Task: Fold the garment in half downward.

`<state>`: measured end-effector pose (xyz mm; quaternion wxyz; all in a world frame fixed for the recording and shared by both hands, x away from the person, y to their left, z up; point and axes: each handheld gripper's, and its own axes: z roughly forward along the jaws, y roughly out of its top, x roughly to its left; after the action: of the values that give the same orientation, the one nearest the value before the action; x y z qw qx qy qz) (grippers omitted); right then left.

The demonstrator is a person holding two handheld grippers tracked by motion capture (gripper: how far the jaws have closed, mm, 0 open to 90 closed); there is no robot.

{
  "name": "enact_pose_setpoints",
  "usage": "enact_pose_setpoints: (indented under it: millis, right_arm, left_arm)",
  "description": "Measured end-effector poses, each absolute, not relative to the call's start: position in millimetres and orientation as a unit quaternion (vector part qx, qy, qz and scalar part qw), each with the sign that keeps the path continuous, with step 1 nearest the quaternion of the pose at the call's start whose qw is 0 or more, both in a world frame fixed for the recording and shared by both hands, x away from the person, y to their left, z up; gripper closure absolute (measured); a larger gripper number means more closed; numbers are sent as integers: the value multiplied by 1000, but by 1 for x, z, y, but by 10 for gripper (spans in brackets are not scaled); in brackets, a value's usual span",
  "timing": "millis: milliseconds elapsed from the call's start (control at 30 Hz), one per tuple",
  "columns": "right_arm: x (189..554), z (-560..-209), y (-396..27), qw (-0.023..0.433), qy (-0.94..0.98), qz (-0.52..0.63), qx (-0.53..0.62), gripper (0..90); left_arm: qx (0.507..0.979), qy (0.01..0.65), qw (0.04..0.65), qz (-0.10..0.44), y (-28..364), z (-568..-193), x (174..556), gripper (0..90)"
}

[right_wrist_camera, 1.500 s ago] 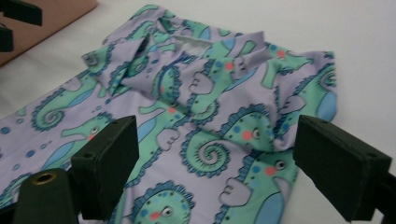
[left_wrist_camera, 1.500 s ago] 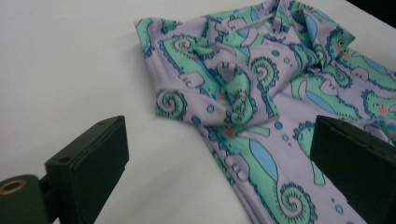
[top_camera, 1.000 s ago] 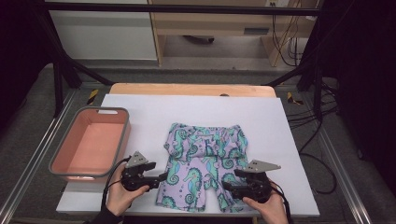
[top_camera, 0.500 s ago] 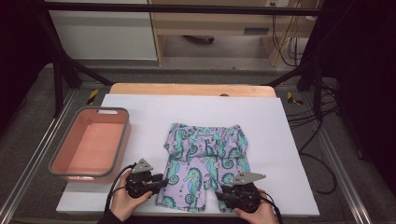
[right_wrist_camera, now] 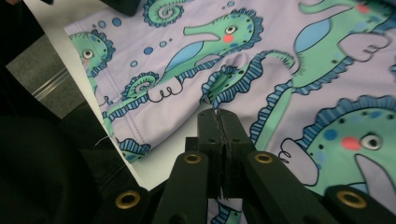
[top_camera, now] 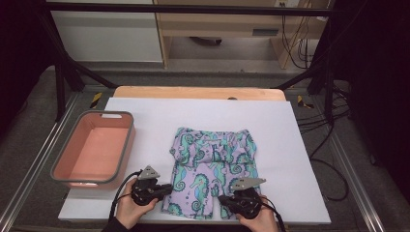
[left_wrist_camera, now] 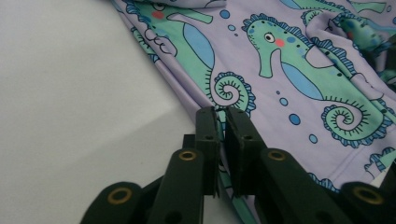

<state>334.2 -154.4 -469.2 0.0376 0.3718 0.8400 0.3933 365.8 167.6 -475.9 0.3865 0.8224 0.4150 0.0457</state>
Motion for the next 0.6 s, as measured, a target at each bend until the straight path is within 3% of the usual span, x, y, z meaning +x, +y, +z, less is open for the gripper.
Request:
enact_pose_setpoints:
  millis: [133, 300, 433, 533, 600]
  right_arm:
    - [336, -478, -148, 34, 846, 382, 370, 857]
    - [337, -469, -158, 53, 833, 415, 362, 650]
    - [342, -462, -173, 92, 816, 442, 362, 469]
    - [351, -458, -186, 116, 804, 450, 371, 356]
    - [359, -456, -194, 124, 799, 451, 378, 341]
  left_arm:
    - [824, 411, 388, 47, 167, -475, 365, 849]
    - [819, 407, 401, 53, 170, -473, 367, 798]
    - [814, 398, 420, 52, 172, -467, 371, 680]
    - [813, 390, 429, 58, 172, -463, 374, 514]
    - [812, 385, 435, 60, 172, -461, 378, 435]
